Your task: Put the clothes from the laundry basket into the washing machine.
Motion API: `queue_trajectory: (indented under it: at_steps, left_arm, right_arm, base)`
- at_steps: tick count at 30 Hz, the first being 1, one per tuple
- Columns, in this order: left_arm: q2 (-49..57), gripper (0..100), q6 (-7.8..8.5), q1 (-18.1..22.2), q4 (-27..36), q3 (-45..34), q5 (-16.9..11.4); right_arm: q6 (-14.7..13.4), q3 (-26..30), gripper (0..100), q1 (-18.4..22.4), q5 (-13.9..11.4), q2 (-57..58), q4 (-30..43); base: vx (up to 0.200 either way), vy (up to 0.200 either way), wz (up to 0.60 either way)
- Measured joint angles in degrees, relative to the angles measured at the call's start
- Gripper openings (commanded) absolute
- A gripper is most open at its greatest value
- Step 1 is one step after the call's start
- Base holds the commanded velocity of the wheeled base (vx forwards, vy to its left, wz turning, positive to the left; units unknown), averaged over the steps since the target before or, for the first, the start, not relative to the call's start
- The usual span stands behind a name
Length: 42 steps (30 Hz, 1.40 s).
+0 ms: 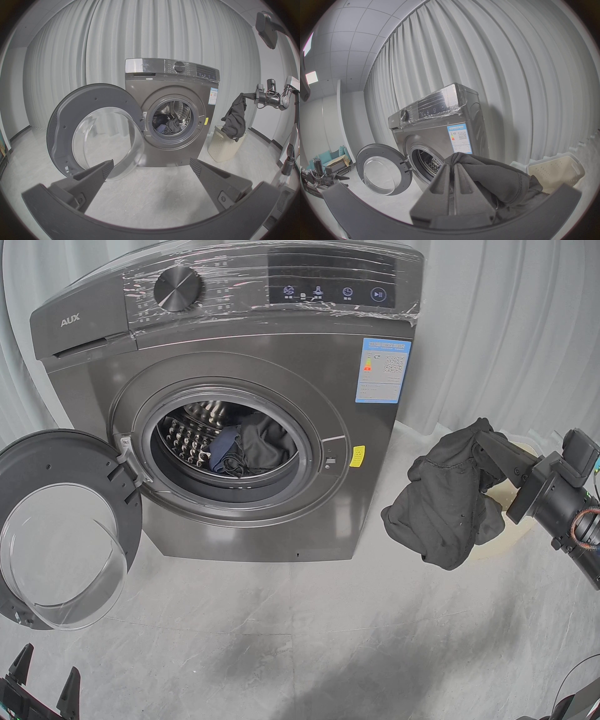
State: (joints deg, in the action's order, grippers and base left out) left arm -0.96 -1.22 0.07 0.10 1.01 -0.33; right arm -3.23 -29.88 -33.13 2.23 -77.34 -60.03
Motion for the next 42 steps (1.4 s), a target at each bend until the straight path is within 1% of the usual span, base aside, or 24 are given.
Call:
queue_trajectory:
  at_steps: [21, 33, 38, 42]
  left_arm:
    - [0.0, 100, 0.02, 0.0, 0.0, 0.0, 0.0]
    - [0.0, 100, -0.12, 0.0, 0.0, 0.0, 0.0]
    - [0.0, 100, -0.34, 0.0, 0.0, 0.0, 0.0]
    - [0.0, 100, -0.11, 0.0, 0.0, 0.0, 0.2]
  right_arm:
    - [0.0, 0.1, 0, -0.4, -0.1, 0.0, -0.2]
    - [0.0, 0.5, 0, -0.4, -0.1, 0.0, -0.2]
    - [-0.1, 1.2, 0, -0.4, -0.2, -0.1, -0.2]
    - [-0.6, 1.8, 0, -0.7, -0.4, -0.1, -0.2]
  base:
    - [0.0, 0.0, 0.0]
    - [0.0, 0.2, 0.0]
    - [0.0, 0.0, 0.0]
    - [0.0, 0.0, 0.0]
